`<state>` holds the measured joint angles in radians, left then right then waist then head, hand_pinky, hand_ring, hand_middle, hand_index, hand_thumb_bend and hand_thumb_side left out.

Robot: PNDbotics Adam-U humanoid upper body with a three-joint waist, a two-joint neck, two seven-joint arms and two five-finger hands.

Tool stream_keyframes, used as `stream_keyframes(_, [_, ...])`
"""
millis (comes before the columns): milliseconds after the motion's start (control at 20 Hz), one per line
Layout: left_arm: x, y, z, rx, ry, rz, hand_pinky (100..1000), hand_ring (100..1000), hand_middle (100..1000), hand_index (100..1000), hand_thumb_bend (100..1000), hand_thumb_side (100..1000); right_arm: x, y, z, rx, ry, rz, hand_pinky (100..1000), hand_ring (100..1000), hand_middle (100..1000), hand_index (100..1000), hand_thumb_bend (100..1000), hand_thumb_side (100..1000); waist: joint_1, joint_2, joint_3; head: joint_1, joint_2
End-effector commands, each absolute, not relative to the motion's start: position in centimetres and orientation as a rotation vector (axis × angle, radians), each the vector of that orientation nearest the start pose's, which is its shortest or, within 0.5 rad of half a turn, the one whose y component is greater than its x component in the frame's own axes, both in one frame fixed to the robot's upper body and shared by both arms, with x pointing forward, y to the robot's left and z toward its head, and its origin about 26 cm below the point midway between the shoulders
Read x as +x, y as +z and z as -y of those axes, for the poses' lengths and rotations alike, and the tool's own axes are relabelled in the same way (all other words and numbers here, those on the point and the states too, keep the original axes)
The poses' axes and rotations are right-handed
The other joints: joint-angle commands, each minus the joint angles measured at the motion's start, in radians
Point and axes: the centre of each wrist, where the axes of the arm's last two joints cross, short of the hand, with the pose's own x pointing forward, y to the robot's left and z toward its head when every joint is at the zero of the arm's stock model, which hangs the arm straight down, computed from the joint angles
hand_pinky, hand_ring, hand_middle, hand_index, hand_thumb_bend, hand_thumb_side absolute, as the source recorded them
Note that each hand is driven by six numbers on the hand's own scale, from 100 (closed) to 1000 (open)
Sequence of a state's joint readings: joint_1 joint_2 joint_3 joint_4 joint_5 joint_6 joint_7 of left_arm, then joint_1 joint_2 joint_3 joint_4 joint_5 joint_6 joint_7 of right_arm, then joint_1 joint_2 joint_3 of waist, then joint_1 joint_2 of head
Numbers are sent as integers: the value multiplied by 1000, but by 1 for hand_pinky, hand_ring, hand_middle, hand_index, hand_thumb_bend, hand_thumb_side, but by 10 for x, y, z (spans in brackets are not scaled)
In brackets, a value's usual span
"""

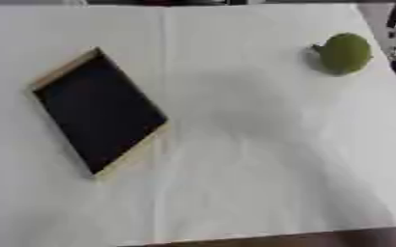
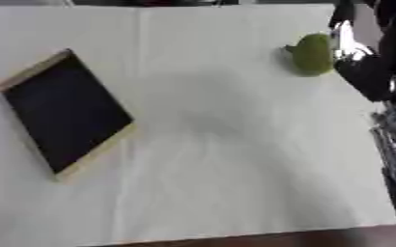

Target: Pick up objects on the table and place them in the box.

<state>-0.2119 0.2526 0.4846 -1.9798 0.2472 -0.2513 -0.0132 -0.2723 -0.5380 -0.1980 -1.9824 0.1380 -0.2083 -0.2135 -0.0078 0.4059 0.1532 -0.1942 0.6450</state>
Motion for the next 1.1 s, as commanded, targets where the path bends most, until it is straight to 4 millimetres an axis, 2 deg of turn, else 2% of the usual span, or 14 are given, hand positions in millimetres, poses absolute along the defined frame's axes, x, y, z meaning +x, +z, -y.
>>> stream_keyframes(50, [264, 197, -378, 355, 156, 2534, 700, 663, 703, 765, 100, 604, 285, 246, 341, -769, 348, 2524, 869, 747, 625, 795, 100, 453, 2, -17, 0, 1, -7])
stream_keyframes(400, [263, 196, -379, 358, 155, 2530, 700, 664, 703, 766, 100, 604, 285, 248, 342, -776, 357, 2525, 871, 754, 648, 809, 100, 442, 2, -16, -3, 3, -4])
stream_keyframes(600, [263, 197, -379, 360, 152, 2529, 700, 664, 703, 766, 100, 605, 283, 249, 347, -837, 412, 2486, 871, 769, 669, 818, 100, 382, -1, -17, -5, 5, -3])
stream_keyframes(850, [262, 197, -381, 373, 144, 2525, 700, 665, 703, 766, 100, 605, 275, 250, 360, -1023, 607, 2344, 861, 777, 687, 820, 100, 309, -10, -22, -11, 20, 3])
stream_keyframes(1100, [261, 198, -383, 386, 133, 2522, 700, 665, 704, 765, 100, 604, 267, 249, 372, -1196, 828, 2153, 854, 794, 717, 827, 100, 362, -17, -28, -20, 35, 6])
